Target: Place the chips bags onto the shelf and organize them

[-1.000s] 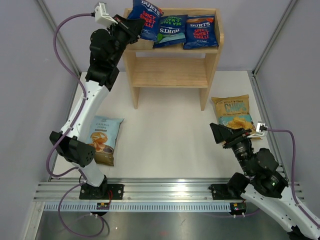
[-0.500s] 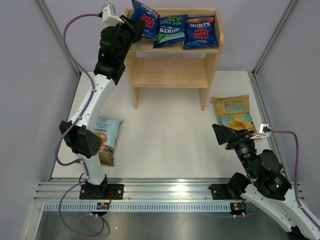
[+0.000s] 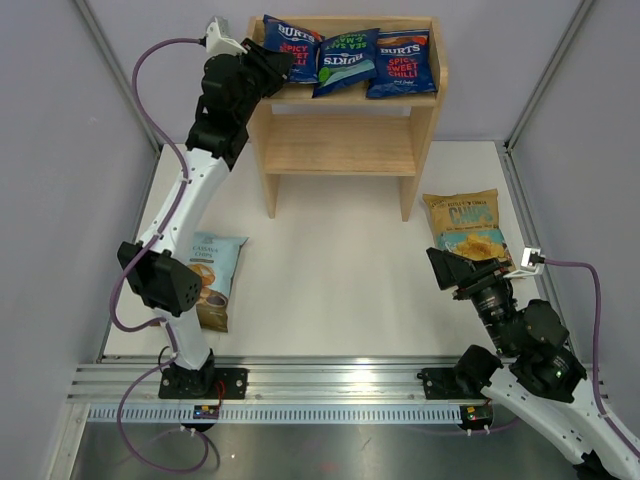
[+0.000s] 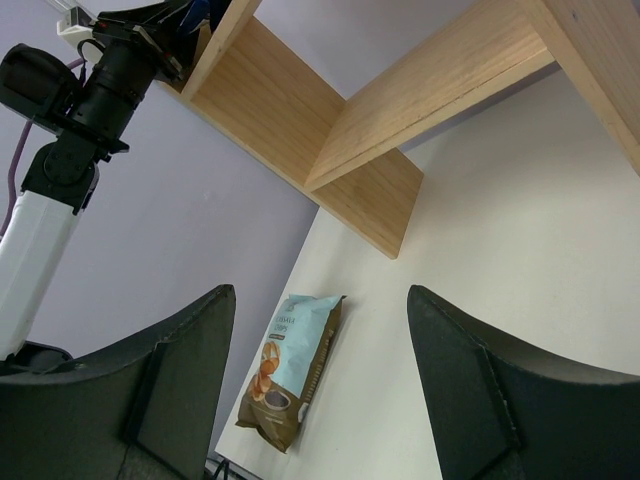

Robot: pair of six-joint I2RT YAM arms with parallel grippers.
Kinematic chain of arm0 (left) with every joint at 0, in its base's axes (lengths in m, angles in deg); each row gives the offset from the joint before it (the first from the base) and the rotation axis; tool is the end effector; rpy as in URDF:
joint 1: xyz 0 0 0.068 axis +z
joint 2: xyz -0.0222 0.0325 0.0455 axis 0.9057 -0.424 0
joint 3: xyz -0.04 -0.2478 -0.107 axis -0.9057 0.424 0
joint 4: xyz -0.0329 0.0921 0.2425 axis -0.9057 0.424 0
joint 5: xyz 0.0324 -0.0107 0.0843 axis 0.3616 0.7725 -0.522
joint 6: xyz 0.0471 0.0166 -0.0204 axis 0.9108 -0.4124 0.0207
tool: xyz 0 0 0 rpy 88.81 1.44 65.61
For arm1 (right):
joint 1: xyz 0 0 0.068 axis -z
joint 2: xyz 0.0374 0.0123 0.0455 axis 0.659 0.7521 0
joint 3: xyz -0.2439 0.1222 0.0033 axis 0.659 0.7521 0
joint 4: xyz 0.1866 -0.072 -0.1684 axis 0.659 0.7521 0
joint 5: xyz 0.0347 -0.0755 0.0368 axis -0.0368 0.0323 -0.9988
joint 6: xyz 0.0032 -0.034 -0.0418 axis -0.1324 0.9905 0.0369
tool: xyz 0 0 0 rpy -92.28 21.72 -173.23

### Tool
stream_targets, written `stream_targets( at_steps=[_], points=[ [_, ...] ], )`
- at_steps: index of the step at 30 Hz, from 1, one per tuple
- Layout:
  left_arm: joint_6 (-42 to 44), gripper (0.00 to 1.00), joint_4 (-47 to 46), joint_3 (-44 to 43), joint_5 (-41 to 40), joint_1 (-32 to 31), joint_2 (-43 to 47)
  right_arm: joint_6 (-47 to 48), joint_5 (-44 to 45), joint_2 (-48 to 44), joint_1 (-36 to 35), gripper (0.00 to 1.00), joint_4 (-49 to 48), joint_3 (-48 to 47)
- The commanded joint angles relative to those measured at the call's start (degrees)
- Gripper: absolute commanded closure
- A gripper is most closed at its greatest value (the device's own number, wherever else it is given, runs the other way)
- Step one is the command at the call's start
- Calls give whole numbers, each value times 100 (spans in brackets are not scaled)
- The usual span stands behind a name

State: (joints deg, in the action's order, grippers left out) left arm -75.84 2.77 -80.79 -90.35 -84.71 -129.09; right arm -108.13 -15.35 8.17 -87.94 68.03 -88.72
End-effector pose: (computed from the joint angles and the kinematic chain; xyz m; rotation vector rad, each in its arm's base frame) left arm 0.4004 -0.1429 0.4921 -0.3643 1.4615 -0.9104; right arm 0.0529 0.0335 0.3297 0.3267 1.4523 0.9523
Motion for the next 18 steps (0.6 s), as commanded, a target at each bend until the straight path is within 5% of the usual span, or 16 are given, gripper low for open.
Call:
stream_targets(
  at_steps=[1, 8, 18],
  points=[
    [-271, 74, 288, -292, 306, 45, 77, -47, -56, -71, -21, 22, 27, -232],
    [-236, 48, 903, -283, 200, 54, 305, -65, -20, -54, -13, 23, 53, -285],
    [-69, 26, 1721, -195, -99, 81, 639, -91, -3, -1, -13, 23, 132, -373]
  ],
)
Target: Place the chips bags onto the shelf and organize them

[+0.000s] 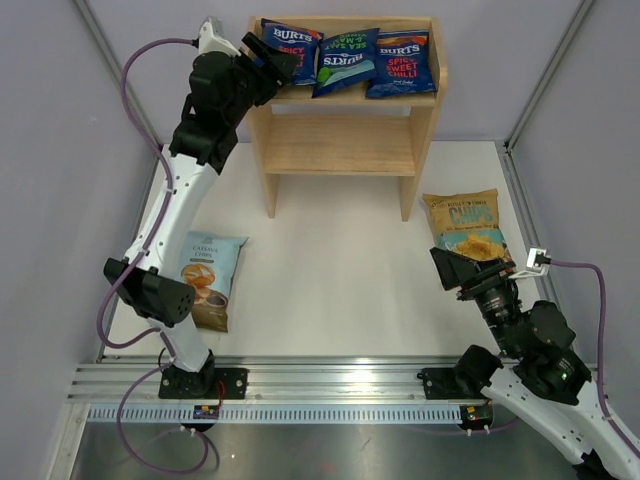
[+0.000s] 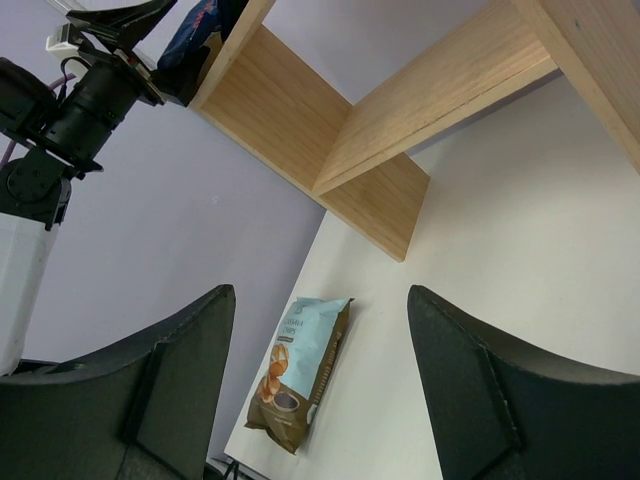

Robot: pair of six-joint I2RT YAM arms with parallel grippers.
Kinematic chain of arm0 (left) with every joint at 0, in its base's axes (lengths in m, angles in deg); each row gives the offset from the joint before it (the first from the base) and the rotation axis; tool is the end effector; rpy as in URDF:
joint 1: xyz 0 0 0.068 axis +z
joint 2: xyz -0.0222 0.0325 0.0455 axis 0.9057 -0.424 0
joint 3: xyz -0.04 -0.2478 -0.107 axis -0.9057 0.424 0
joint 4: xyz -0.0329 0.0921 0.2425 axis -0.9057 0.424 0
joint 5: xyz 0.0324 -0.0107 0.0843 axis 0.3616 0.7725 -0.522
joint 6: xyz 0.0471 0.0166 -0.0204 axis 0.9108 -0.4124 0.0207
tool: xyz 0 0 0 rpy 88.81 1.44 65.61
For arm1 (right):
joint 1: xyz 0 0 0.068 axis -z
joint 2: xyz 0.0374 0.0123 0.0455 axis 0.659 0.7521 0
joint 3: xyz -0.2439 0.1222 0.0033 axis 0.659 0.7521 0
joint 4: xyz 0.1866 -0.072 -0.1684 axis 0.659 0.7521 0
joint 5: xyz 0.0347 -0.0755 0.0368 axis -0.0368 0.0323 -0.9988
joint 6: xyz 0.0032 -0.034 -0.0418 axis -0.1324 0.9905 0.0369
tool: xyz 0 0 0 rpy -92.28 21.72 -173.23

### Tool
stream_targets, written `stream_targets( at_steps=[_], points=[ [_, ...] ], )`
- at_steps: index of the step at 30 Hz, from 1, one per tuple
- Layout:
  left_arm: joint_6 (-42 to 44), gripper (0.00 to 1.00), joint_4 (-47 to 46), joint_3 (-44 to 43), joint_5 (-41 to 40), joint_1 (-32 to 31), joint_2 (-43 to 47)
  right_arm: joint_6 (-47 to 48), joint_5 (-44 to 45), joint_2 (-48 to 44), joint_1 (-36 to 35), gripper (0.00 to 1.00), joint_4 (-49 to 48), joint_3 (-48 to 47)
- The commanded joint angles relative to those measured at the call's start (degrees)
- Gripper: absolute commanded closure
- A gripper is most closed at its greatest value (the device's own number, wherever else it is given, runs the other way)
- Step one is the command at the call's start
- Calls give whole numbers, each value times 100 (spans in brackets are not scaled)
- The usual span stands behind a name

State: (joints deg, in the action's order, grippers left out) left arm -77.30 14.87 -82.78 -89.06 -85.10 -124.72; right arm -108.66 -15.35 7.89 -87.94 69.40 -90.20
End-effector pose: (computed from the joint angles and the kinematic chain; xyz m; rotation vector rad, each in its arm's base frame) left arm 0.3689 -0.1353 0.5102 -0.3846 1.5690 -0.9190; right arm 0.0493 0.0297 0.3351 0.3349 1.4455 0.9637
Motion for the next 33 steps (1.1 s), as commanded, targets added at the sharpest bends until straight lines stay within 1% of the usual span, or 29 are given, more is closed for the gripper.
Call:
stream_targets(
  at_steps=[1, 2, 5, 6, 8, 10, 15, 19, 21, 23, 25, 27, 28, 29, 30, 32, 33],
  points=[
    [86, 25, 589, 4, -184, 129, 220, -48, 6, 36, -13, 23, 3, -233],
    [77, 25, 651, 13, -158, 138, 246, -48, 6, 45, -21, 23, 29, -259],
    [104, 18, 582, 267, -61, 138, 422, -56, 41, 142, -13, 23, 126, -347],
    [121, 14, 616, 285, -61, 146, 457, -56, 41, 211, -21, 23, 196, -373],
    [156, 11, 695, 285, 1, 155, 493, -56, 32, 273, -13, 23, 232, -443],
    [200, 1, 836, 320, 10, 155, 589, -48, 6, 370, -13, 23, 302, -496],
    [358, 1, 730, 873, 10, 190, 1002, 14, -20, 660, -21, 22, 495, -699],
    [551, 1, 845, 997, 10, 252, 1178, 84, -152, 853, -13, 22, 495, -795],
    [587, 1, 888, 1076, 185, 331, 1318, 110, -187, 993, -21, 21, 548, -865],
    [639, 1, 889, 1295, 247, 410, 1467, 180, -240, 1056, -13, 18, 548, -918],
    [718, 1, 801, 1576, 282, 445, 1801, 260, -301, 1231, -13, 15, 601, -980],
    [841, 1, 801, 1963, 247, 454, 2056, 356, -345, 1380, -13, 10, 653, -1068],
    [955, 1, 853, 2077, 160, 454, 2336, 435, -363, 1425, -13, 7, 671, -1085],
    [1017, 1, 897, 2391, 98, 454, 2486, 505, -441, 1460, -13, 1, 671, -1103],
    [1070, 1, 898, 2569, 71, 454, 2697, 584, -529, 1521, -13, 0, 628, -1103],
    [1193, 1, 906, 2990, -236, 463, 3285, 690, -670, 1601, -13, 1, 645, -1129],
    [1228, 1, 906, 3401, -306, 472, 3479, 725, -714, 1636, -21, 0, 662, -1129]
  ],
)
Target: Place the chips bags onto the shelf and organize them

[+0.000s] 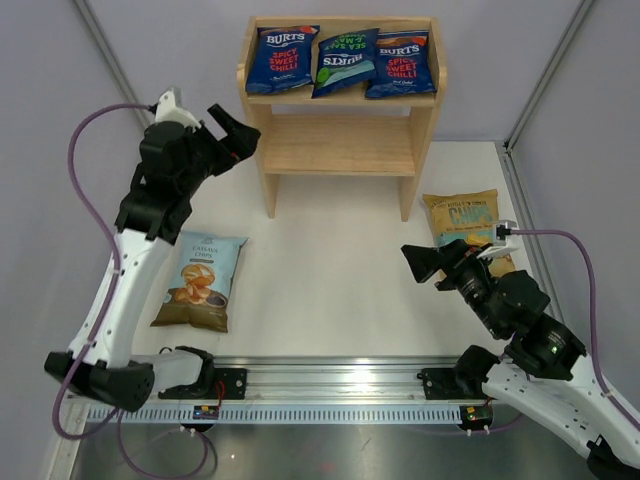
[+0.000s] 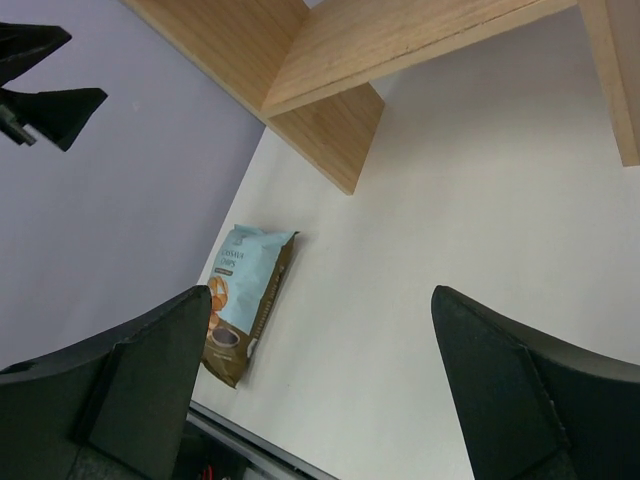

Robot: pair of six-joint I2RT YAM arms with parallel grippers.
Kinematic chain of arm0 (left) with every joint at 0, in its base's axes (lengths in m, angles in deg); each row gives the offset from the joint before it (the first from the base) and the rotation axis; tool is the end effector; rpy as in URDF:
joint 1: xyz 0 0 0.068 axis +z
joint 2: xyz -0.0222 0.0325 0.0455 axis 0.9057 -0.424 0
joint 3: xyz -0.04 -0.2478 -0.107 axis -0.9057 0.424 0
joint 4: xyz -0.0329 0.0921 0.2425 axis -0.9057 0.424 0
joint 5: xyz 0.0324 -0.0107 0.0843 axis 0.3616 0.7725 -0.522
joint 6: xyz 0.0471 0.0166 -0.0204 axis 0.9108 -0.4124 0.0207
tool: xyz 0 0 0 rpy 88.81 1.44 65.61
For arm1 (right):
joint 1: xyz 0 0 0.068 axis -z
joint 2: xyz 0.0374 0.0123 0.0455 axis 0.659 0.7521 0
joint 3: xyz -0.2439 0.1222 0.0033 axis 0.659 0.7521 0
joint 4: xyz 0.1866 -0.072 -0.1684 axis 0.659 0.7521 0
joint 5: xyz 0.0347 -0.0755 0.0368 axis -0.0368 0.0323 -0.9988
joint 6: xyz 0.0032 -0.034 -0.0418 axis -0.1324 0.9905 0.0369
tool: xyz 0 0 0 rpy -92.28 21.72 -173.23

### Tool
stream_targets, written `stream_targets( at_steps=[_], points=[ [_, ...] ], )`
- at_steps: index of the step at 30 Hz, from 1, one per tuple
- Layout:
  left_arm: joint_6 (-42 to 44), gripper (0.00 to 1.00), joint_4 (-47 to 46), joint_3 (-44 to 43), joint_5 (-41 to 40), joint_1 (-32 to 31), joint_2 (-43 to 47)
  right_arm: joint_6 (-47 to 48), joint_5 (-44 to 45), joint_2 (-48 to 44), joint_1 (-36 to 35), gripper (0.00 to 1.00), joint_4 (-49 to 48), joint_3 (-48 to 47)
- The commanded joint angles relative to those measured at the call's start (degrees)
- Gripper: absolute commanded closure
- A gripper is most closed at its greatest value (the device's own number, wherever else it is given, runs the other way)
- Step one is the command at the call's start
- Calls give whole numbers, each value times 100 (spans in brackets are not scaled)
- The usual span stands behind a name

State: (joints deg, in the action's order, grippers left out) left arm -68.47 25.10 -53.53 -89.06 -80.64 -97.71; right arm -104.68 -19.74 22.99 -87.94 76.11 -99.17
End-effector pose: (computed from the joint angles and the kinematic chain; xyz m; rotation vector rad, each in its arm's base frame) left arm 0.2628 -0.0737 0.4722 -0.3618 1.7719 -0.6753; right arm 0.0737 0.0593 0.3566 0.1751 1.6725 0.8353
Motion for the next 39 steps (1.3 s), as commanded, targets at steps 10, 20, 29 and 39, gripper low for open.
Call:
stream_targets(
  at_steps=[10, 20, 29, 39],
  points=[
    [759, 1, 543, 2350, -924, 411, 1975, 687, -1038, 407, -21, 1, 71, -110],
    [925, 1, -503, 3882, 1521, 3337, 1009, 1303, -2996, 477, -13, 1, -904, 751],
    [2463, 1, 410, 2529, 2241, 3954, -800, 1673, -4958, 864, -21, 1, -1326, 803],
    [2727, 1, 437, 1931, 3472, 4385, -2804, 1524, -6225, 891, -13, 1, -2038, 1049]
  ],
)
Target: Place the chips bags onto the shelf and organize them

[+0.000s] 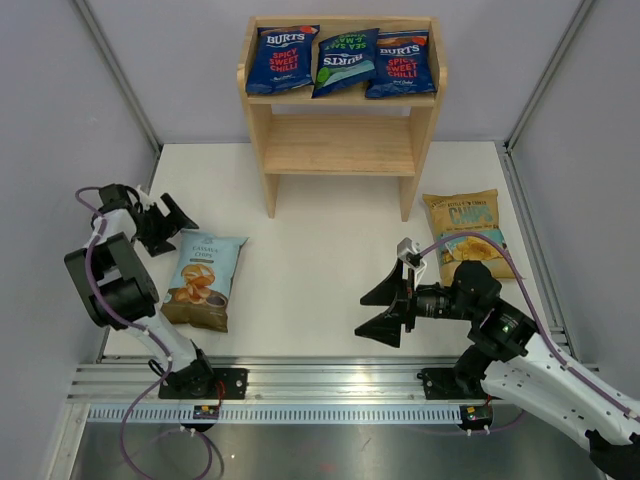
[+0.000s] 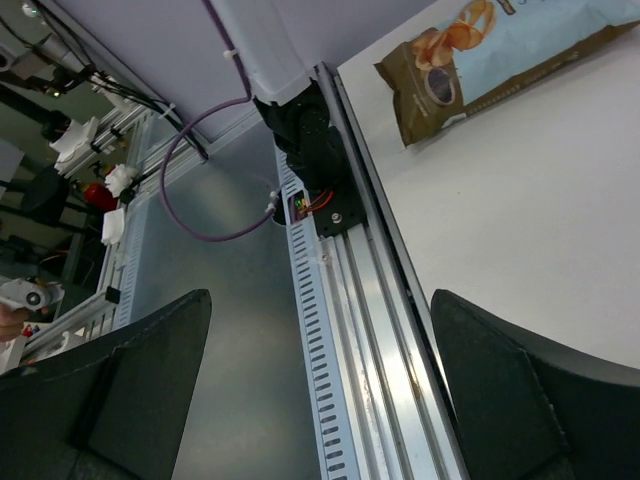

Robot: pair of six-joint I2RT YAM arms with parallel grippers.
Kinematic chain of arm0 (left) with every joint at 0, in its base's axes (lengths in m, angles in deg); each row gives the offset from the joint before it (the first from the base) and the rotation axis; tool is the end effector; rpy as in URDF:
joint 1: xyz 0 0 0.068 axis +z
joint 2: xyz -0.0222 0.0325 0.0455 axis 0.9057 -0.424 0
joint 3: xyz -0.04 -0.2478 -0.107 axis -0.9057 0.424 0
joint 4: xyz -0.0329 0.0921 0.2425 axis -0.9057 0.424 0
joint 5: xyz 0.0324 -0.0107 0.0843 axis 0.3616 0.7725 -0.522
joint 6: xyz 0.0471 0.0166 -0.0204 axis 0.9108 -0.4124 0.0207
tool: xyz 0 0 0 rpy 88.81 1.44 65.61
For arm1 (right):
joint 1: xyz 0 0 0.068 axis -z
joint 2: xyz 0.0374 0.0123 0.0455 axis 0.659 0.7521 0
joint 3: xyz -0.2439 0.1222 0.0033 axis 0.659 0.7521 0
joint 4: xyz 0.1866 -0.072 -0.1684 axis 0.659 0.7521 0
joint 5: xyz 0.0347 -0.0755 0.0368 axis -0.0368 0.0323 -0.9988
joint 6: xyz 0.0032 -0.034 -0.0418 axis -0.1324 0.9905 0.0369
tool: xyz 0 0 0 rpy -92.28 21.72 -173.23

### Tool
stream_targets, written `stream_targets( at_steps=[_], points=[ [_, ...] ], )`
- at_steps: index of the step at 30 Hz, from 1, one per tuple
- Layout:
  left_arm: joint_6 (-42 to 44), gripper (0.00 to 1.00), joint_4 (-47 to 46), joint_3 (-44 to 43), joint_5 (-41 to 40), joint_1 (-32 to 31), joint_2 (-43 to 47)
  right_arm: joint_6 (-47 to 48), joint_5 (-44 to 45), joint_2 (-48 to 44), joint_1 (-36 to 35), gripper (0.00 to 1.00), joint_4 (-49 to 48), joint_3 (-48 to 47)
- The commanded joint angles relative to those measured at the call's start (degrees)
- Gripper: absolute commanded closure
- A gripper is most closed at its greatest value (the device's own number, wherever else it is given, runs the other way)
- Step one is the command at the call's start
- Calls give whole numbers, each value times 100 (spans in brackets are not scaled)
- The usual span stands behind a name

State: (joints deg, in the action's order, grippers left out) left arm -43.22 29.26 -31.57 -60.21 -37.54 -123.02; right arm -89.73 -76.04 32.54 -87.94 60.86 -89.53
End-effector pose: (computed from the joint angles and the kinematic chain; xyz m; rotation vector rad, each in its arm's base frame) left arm 0.3201 0.1467 0.2055 -0.7333 2.4454 -0.5618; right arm 0.0848 0.1197 0.3119 -0.8633 1.6703 1.3908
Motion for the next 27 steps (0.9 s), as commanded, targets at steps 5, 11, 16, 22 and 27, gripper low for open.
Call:
stream_targets(
  at_steps=[5, 11, 16, 22, 27],
  points=[
    [221, 1, 250, -792, 886, 92, -1109, -103, -824, -74, -13, 3, -680, 218],
    [133, 2, 128, -942, 1413, 207, -1760, -104, -894, 110, -13, 4, -707, 218],
    [-175, 16, -118, -898, 1713, 233, -2015, -86, -929, 260, -13, 5, -680, 139],
    [-447, 48, -321, -916, 1642, 233, -2042, -16, -701, 234, -13, 5, -469, 77],
    [-745, 80, -654, -907, 1861, 224, -2007, -7, -552, 234, -13, 5, -364, 42]
  ],
)
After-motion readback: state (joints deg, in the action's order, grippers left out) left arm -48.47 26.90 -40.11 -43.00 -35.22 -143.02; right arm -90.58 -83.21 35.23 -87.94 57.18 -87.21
